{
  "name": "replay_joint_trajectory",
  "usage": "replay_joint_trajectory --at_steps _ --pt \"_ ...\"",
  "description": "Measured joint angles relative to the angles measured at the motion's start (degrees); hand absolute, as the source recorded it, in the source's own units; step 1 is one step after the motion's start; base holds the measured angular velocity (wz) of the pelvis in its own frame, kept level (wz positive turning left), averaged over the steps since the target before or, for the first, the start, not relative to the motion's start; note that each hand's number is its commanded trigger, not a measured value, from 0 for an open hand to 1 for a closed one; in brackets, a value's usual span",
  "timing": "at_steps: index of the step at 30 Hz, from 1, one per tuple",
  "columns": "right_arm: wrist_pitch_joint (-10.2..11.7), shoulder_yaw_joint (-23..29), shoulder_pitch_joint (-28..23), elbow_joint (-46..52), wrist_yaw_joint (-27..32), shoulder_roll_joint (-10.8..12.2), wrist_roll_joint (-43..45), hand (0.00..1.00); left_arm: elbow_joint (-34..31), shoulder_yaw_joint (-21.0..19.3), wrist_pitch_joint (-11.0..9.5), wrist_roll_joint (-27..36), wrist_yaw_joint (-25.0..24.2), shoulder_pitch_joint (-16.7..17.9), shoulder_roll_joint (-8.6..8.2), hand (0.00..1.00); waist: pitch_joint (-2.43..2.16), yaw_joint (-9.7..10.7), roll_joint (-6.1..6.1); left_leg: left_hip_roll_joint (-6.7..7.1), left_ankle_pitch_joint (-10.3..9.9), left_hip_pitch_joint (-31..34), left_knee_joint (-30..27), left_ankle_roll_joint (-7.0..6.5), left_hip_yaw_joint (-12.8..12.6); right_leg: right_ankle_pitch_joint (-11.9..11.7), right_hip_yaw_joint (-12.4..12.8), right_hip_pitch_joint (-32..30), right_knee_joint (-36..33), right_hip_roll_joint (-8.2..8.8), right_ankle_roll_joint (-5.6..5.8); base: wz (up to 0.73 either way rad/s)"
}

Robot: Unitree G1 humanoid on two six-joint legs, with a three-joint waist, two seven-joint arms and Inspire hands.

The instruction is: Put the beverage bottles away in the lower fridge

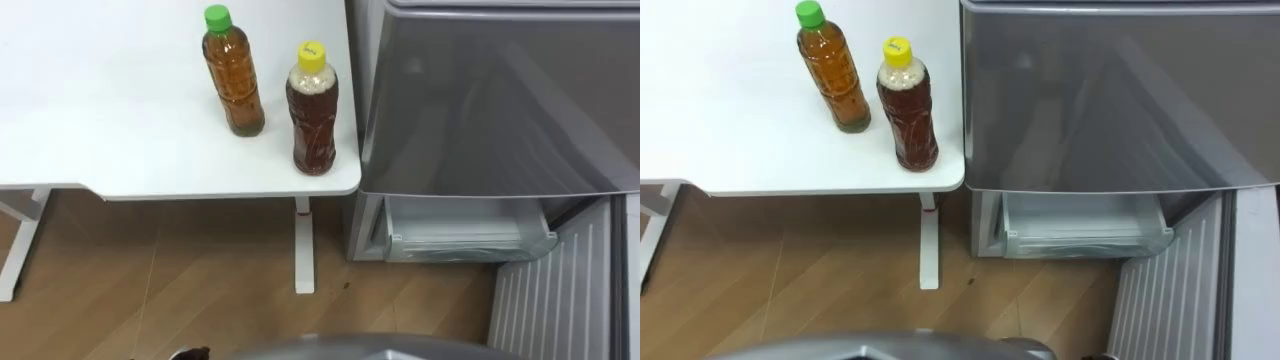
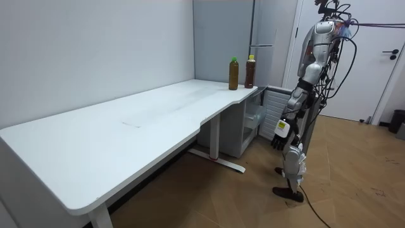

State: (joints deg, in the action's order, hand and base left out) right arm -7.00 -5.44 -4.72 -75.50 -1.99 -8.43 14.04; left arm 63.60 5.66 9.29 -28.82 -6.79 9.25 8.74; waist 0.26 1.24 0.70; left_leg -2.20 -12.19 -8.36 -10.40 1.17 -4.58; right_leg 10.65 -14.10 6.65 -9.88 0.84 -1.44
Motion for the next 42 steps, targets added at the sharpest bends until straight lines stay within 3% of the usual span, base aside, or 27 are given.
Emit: replay_joint_trajectory --at_steps 18,22,30,38,40,42 --pt "-0.06 0.14 -0.49 -0.26 -1.21 0.01 0.06 0.0 1.13 -1.64 -0.06 2.43 0.41 1.02 -0.37 0.0 -0.04 -0.03 0.29 0.0 0.0 -0.39 0.03 0.0 0.01 0.01 -0.09 0.39 0.03 0.0 -0.05 0.0" --pt "-0.2 0.55 -0.78 -0.91 -1.72 0.04 0.0 0.0 1.62 -5.79 -0.07 6.04 1.76 1.2 -0.58 0.0 -0.03 -0.17 0.36 -0.02 0.0 -0.42 0.04 0.0 -0.02 0.01 -0.16 0.41 0.0 0.03 -0.06 0.0" --pt "-1.74 2.73 -1.0 -2.08 -1.72 0.18 -0.17 0.0 1.93 -9.48 0.14 18.11 5.4 3.38 -0.61 0.0 0.0 -0.18 0.04 -0.02 -0.01 -0.3 -0.02 -0.02 0.04 0.05 -0.33 0.39 0.1 0.06 -0.03 0.0" --pt "-1.92 5.56 -0.75 -2.15 -0.98 0.14 -0.33 0.0 3.88 -12.92 1.15 37.64 12.4 4.77 -0.66 0.0 -0.03 -0.36 -0.55 -0.01 -0.04 -0.66 -0.01 -0.04 0.05 0.05 -0.38 0.81 0.05 0.05 -0.06 0.0" --pt "-1.86 5.63 -0.89 -2.07 -0.49 0.14 -0.62 0.0 2.84 -15.75 1.12 43.62 14.64 4.69 -0.77 0.0 -0.01 -0.4 -0.74 -0.02 -0.04 -0.69 0.0 -0.04 0.17 0.05 -0.54 0.89 0.02 0.04 -0.07 0.02" --pt "-1.81 6.34 -1.15 -2.05 0.13 0.14 -1.26 0.0 -1.13 -21.98 -0.95 51.14 18.03 4.36 -1.18 0.0 0.0 -1.42 -0.91 -0.13 -0.04 -1.35 0.57 -0.04 -0.02 0.19 -0.37 1.13 -0.3 0.0 -0.17 -0.02"
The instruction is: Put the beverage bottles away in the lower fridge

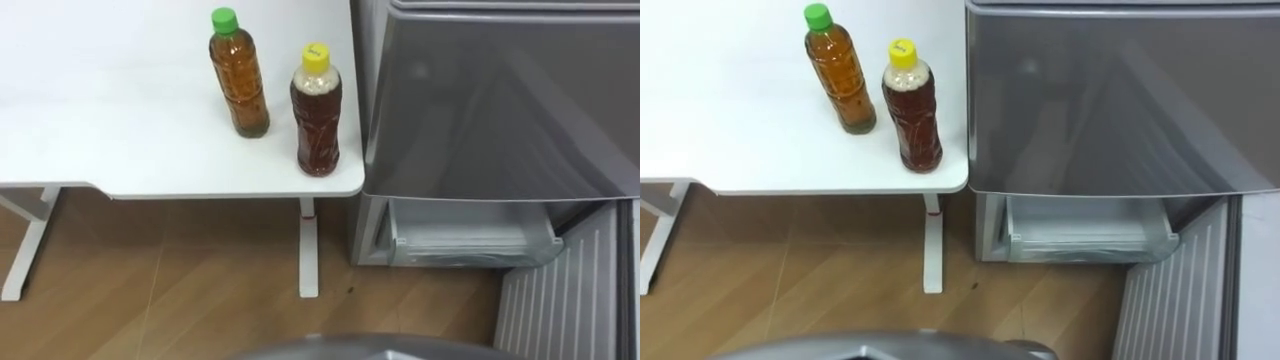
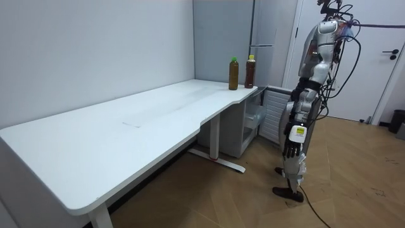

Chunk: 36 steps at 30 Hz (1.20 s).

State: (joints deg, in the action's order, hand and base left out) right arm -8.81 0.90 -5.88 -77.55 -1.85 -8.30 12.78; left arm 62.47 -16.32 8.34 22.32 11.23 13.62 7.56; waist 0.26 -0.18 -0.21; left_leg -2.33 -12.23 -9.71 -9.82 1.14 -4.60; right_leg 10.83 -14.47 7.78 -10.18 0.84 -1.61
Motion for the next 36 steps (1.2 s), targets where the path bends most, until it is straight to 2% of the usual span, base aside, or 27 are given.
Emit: replay_joint_trajectory --at_steps 3,5,6,7,9,11,14,17,18,21,24,26,28,36 --pt "0.03 0.62 0.19 0.09 0.51 -0.1 0.05 0.0 -3.85 -4.4 -2.54 7.23 4.32 -1.65 0.04 0.0 -0.01 -0.98 -0.02 0.0 -0.04 0.09 0.49 0.02 0.01 0.18 -0.01 -0.54 -0.69 0.05 -0.06 -0.01" --pt "0.33 1.95 0.21 0.16 0.55 -0.37 0.23 0.0 -8.74 -6.94 -4.38 13.23 9.29 -2.38 0.04 0.0 -0.1 -1.7 -0.14 0.01 -0.05 0.1 0.47 0.02 0.01 0.12 0.09 -0.58 -0.69 -0.02 -0.12 0.0" --pt "0.61 2.8 0.13 0.51 0.81 -0.38 -0.11 0.0 -12.42 -8.39 -4.61 15.04 12.26 -2.49 -0.07 0.0 -0.26 -1.92 -0.37 0.01 -0.06 0.24 0.49 0.03 0.01 0.1 0.13 -0.81 -0.7 -0.05 -0.14 0.0" --pt "0.62 2.79 0.07 0.71 0.98 -0.38 -0.21 0.0 -14.5 -8.65 -4.77 15.76 13.76 -2.49 -0.05 0.0 -0.33 -2.09 -0.45 0.0 -0.05 0.32 0.53 0.03 -0.01 0.09 0.24 -0.97 -0.72 -0.08 -0.16 -0.06" --pt "0.78 2.79 -0.22 1.9 1.79 -0.58 -0.07 0.0 -20.44 -9.52 -7.55 17.23 18.53 -2.92 -0.04 0.0 -0.53 -3.22 -0.67 0.0 -0.05 0.5 0.59 0.03 -0.16 0.06 0.52 -1.42 -0.93 -0.13 -0.19 -0.07" --pt "1.8 2.75 -0.61 2.27 2.02 -0.66 0.05 0.0 -24.45 -9.59 -9.06 16.66 22.13 -2.79 -0.05 0.0 -0.8 -3.33 -0.68 0.08 -0.05 0.59 0.54 0.03 -0.03 0.06 0.24 -1.38 -0.69 -0.19 -0.17 0.02" --pt "2.97 2.63 -0.99 2.77 2.09 -0.63 0.02 0.0 -34.63 -9.58 -10.44 15.85 28.59 -2.27 -0.06 0.0 -0.92 -3.48 -0.6 0.1 -0.05 1.33 0.51 0.03 0.14 -0.03 0.13 -1.61 -0.57 -0.24 -0.05 0.03" --pt "3.56 2.63 -1.02 2.82 1.98 -0.65 -0.47 0.0 -43.06 -9.32 -13.97 15.51 33.11 -2.15 0.02 0.0 -0.93 -3.34 -0.81 0.26 -0.03 0.92 0.4 0.01 0.29 -0.04 0.17 -0.89 -0.41 -0.1 0.0 0.01" --pt "3.92 2.63 -1.16 3.44 1.67 -0.66 -0.53 0.0 -45.44 -9.3 -14.77 14.53 33.65 -2.15 0.05 0.0 -0.94 -3.27 -0.88 0.34 -0.03 0.8 0.32 0.01 0.47 -0.01 0.22 -0.79 -0.4 -0.1 0.05 -0.04" --pt "4.24 2.79 -1.87 4.23 1.54 -0.52 -0.52 0.0 -52.67 -9.26 -14.98 10.41 34.88 -2.27 -0.06 0.0 -0.87 -3.06 -0.79 0.43 -0.03 0.55 0.38 0.01 1.13 0.05 0.14 -0.43 -0.11 -0.05 0.15 0.02" --pt "4.46 2.82 -2.1 4.24 1.44 -0.57 -0.78 0.0 -59.52 -8.99 -15.42 9.29 34.8 -2.28 0.1 0.0 -0.8 -2.65 -0.71 0.62 -0.03 0.59 0.37 0.01 1.83 0.15 -0.13 -0.57 0.38 0.21 0.33 0.09" --pt "4.49 2.74 -1.7 4.15 0.69 -0.62 -0.75 0.0 -64.95 -7.82 -16.07 7.19 34.38 -2.31 0.71 0.0 -0.76 -2.26 -0.66 0.68 -0.03 1.04 0.25 0.0 1.96 0.18 -0.37 -0.86 0.4 0.3 0.39 0.1" --pt "4.54 2.75 -1.32 3.68 -0.25 -0.67 -0.83 0.0 -69.48 -6.69 -16.33 7.07 33.51 -2.28 1.25 0.0 -0.54 -1.49 -0.32 0.81 -0.02 1.35 0.17 -0.02 2.45 0.21 -1.08 -0.82 0.42 0.49 0.44 0.16" --pt "5.76 2.78 -1.39 3.73 -2.9 -0.86 -0.14 0.0 -80.18 -5.03 -16.48 2.69 21.07 -2.9 2.1 0.0 -0.13 -0.17 0.29 0.94 0.0 1.45 0.26 -0.03 2.84 0.23 -1.19 -0.69 0.41 0.56 0.51 0.01"
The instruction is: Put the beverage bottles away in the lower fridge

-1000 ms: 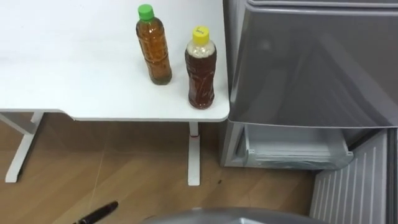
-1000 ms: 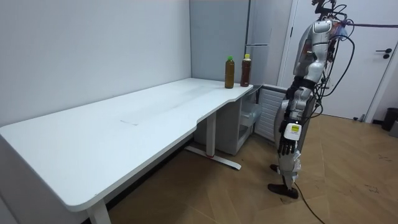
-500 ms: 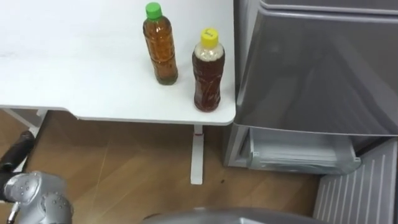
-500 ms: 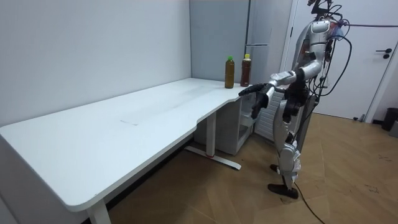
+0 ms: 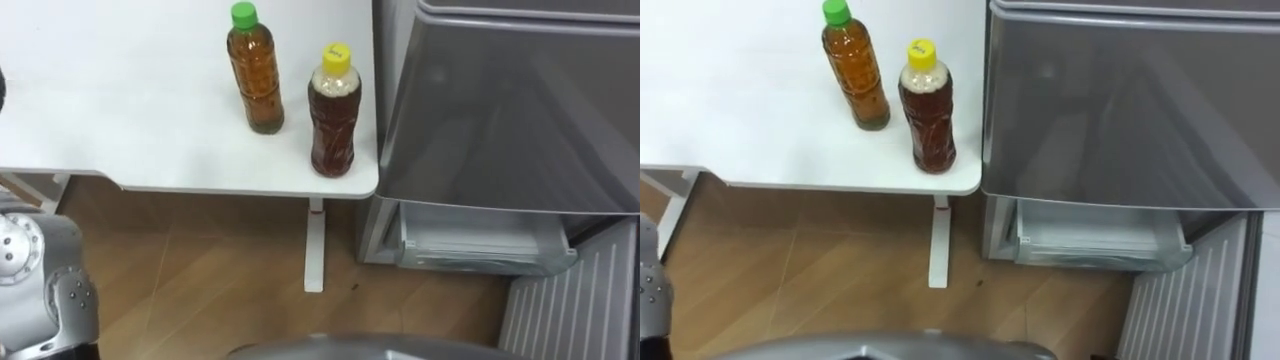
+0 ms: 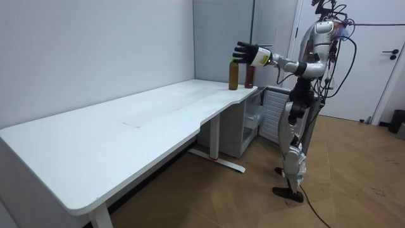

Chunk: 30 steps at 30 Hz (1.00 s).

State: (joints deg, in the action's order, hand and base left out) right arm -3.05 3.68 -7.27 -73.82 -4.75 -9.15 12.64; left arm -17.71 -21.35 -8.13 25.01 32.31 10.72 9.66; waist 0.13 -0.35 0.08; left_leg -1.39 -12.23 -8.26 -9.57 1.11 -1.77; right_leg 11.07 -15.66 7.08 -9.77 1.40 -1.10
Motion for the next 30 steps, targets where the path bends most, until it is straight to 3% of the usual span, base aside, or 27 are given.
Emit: replay_joint_trajectory --at_steps 5,7,9,15,24,30 --pt "0.04 0.01 0.51 -0.35 -0.36 0.0 1.68 0.0 -1.97 3.75 0.36 -0.59 -8.39 -0.09 0.39 0.0 0.2 0.62 0.28 0.06 0.0 0.51 -0.05 0.0 0.0 0.08 -0.03 -0.22 0.04 0.04 0.13 0.02" --pt "0.03 -0.02 0.96 -0.14 -0.92 -0.01 2.87 0.0 -2.84 5.8 0.77 -0.92 -12.03 -0.6 1.49 0.0 0.31 1.13 0.43 0.06 0.0 1.16 -0.14 0.0 0.08 0.07 -0.26 -0.55 0.0 0.04 0.12 0.07" --pt "0.12 -0.02 1.23 0.35 -2.12 -0.13 3.64 0.0 -3.53 8.33 1.86 -0.98 -17.6 -2.67 3.46 0.0 0.31 1.51 0.38 0.06 0.0 1.7 -0.29 0.0 0.18 0.04 -0.23 -1.01 -0.07 0.0 0.09 0.0" --pt "1.03 -0.03 1.73 0.26 -3.63 -0.99 4.18 0.0 -6.31 10.97 2.31 -1.12 -28.56 -6.56 3.93 0.0 0.45 2.22 -0.3 0.04 0.0 1.51 -0.13 0.0 0.15 0.04 0.18 -1.09 -0.04 -0.35 0.09 -0.05" --pt "1.0 -0.19 3.65 -2.44 -3.44 -1.53 3.47 0.0 -6.37 14.67 4.95 -3.27 -38.05 -6.69 4.04 0.0 0.56 3.12 -0.62 0.02 0.0 1.5 -0.08 0.0 -0.08 0.04 1.33 -1.5 0.04 -0.47 0.08 -0.06" --pt "1.0 -1.32 4.01 -3.09 -3.29 -1.67 3.4 0.0 -6.37 17.19 5.73 -3.18 -40.8 -8.37 4.04 0.0 0.55 3.36 -0.61 0.0 0.0 1.34 -0.03 0.0 -0.28 0.04 1.2 -1.31 0.02 -0.43 0.08 0.0"
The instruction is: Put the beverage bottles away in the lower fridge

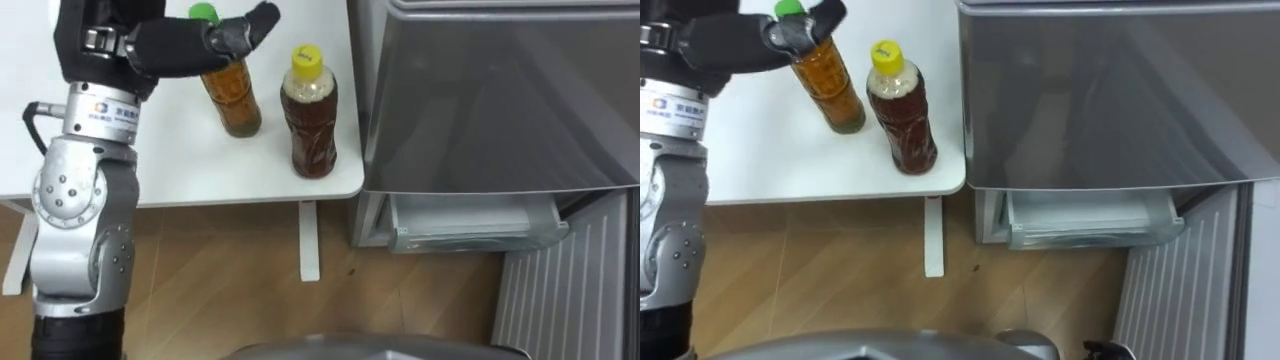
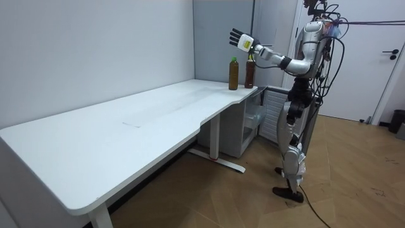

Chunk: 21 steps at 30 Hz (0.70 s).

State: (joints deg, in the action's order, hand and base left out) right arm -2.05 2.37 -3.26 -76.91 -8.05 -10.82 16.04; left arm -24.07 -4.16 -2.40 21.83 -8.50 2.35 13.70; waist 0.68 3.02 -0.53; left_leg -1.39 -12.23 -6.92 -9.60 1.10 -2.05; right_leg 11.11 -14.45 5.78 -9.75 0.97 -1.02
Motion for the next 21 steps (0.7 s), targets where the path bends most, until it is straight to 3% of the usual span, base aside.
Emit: replay_joint_trajectory --at_steps 12,21 --pt "-0.41 -1.3 0.14 -1.13 -0.79 -0.19 0.16 0.0 0.0 2.89 0.12 1.14 -5.97 -0.29 0.03 0.0 -0.25 1.27 0.31 -0.03 0.0 -0.37 0.01 0.0 -0.35 0.0 0.28 0.31 -0.07 -0.02 0.0 0.0" --pt "-0.45 -3.22 0.03 -1.21 -0.31 -0.19 0.32 0.0 0.01 5.02 0.37 1.1 -7.69 -0.26 0.01 0.0 -0.33 1.39 0.29 -0.07 0.0 -0.48 0.04 0.0 -0.9 0.0 0.31 0.38 -0.07 -0.05 -0.01 0.0"
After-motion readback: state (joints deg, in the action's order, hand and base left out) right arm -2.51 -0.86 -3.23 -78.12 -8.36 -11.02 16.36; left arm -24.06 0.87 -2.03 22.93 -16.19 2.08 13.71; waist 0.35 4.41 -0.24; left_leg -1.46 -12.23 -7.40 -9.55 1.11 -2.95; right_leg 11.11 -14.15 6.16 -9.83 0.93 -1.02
